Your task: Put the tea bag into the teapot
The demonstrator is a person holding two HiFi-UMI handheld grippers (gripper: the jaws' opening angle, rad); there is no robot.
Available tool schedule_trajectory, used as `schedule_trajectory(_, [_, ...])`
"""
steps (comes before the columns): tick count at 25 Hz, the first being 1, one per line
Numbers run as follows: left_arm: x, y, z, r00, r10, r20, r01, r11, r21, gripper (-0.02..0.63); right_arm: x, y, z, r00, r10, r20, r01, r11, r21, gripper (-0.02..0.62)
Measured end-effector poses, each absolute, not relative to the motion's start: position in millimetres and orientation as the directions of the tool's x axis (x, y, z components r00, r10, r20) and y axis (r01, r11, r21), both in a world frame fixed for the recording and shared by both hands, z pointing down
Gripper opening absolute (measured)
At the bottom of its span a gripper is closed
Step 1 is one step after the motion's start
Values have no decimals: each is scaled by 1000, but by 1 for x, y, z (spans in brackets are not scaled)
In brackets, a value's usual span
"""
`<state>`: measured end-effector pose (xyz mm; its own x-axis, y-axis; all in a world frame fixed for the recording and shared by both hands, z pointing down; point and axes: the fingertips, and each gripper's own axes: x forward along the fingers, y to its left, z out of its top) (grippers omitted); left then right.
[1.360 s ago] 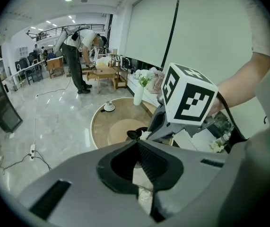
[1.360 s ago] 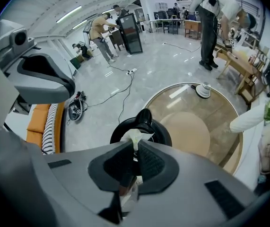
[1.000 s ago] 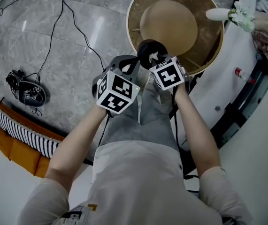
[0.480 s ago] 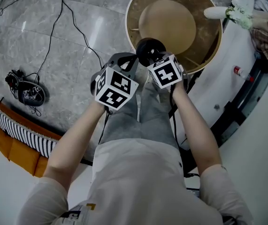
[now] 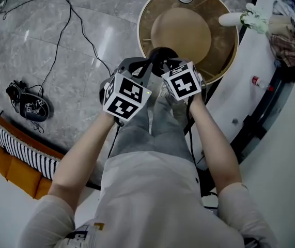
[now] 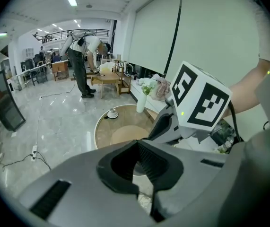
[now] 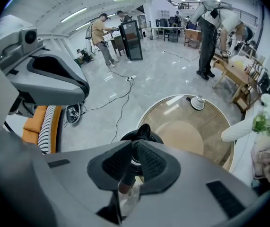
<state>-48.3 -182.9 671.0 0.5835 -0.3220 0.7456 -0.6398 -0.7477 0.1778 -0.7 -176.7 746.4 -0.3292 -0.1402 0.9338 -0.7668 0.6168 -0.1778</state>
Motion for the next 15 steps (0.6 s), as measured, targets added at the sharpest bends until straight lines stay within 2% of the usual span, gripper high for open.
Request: schedule_trajectory(15, [-58,-220,566,596,-463,656,-658,-750,69,8,-1,-220,617,-368,-363,856,-784,616,-76,32])
